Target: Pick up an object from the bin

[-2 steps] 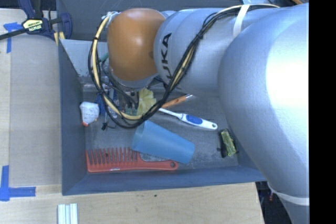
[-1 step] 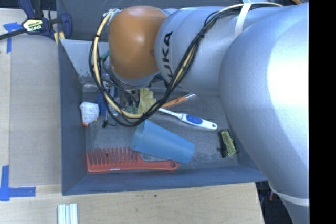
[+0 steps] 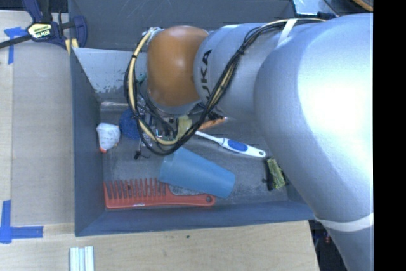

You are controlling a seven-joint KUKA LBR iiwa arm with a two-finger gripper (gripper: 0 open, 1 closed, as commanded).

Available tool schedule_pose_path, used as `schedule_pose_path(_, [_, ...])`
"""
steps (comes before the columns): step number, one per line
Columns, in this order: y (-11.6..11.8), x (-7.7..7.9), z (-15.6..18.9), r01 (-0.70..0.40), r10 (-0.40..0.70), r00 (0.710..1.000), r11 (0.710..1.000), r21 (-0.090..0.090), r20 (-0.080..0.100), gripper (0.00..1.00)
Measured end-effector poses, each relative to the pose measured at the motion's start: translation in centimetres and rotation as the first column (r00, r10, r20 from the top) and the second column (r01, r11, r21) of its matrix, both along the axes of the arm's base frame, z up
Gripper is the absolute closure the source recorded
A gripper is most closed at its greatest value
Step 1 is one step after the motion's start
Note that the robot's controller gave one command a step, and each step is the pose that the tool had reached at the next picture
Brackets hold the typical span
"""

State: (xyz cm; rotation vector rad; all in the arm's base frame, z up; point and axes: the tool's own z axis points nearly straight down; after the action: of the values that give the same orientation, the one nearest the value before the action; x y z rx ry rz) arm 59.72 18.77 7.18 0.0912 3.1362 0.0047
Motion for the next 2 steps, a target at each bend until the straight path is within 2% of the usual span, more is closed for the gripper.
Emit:
schedule_pose_path(1, [1.1, 0.9, 0.0, 0.072, -0.072, 0.997, 0.997, 0.006, 0.011, 0.00])
schedule_pose_path(2, [3.2, 0.7, 0.0, 0.125, -0.125, 0.992, 0.992, 0.006, 0.010, 0.00])
